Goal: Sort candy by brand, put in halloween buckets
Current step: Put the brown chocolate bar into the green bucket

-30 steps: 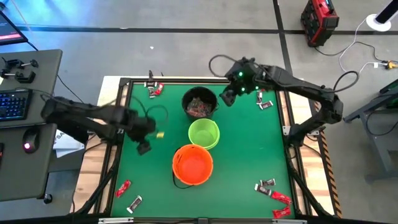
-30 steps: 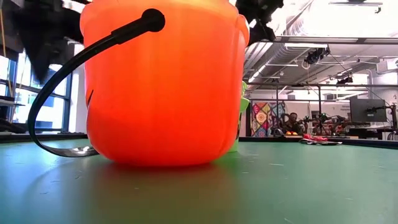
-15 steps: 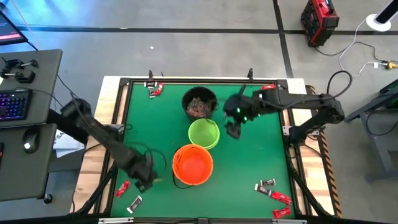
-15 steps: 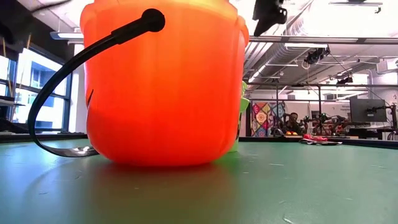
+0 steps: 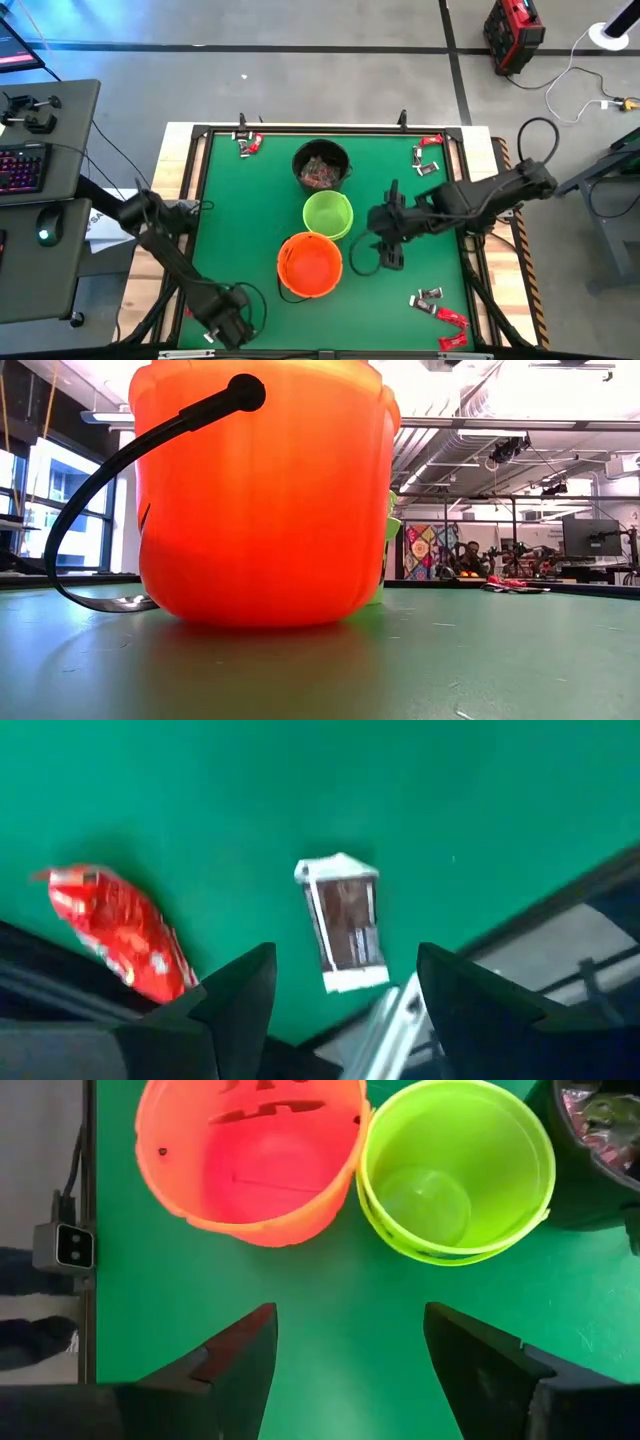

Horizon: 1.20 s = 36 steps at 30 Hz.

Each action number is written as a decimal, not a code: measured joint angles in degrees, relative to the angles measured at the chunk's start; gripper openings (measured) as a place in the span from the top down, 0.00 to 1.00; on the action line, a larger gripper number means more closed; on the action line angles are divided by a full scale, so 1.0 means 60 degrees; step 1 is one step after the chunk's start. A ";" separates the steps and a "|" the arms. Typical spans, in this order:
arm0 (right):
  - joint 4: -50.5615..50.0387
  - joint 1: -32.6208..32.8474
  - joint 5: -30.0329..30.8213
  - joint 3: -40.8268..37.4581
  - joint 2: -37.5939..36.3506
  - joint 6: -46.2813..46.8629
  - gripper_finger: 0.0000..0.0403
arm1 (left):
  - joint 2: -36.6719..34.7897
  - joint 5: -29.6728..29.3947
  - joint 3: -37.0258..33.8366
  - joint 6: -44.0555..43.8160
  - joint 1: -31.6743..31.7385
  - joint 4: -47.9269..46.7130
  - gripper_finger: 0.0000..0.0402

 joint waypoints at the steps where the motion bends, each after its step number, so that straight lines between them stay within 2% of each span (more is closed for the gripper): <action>1: -0.0001 0.0130 0.0170 -0.0004 0.0000 0.0169 0.39 | 0.0083 -0.0040 0.0000 0.0075 -0.0015 0.0000 0.42; 8: 0.0009 0.0560 0.1145 -0.0004 0.0000 0.1050 0.39 | 0.0618 -0.0193 0.0001 0.0068 -0.0027 0.0424 0.42; 19: 0.0020 0.0560 0.1344 -0.0004 0.0004 0.1588 0.39 | 0.1301 -0.0044 0.0036 -0.0077 -0.0048 0.0707 0.45; 22: 0.0036 0.0560 0.1346 -0.0004 0.0004 0.1596 0.39 | 0.1312 0.0035 0.0025 0.0098 -0.0004 0.0934 0.55; 29: 0.0031 0.0560 0.1396 -0.0004 0.0004 0.1577 0.39 | 0.0946 -0.0321 0.0039 0.0351 0.0035 0.1137 0.95; 36: 0.0005 0.0556 0.1572 -0.0004 0.0004 0.1349 0.39 | -0.0551 -0.1300 0.0013 0.0915 0.0500 0.0072 0.99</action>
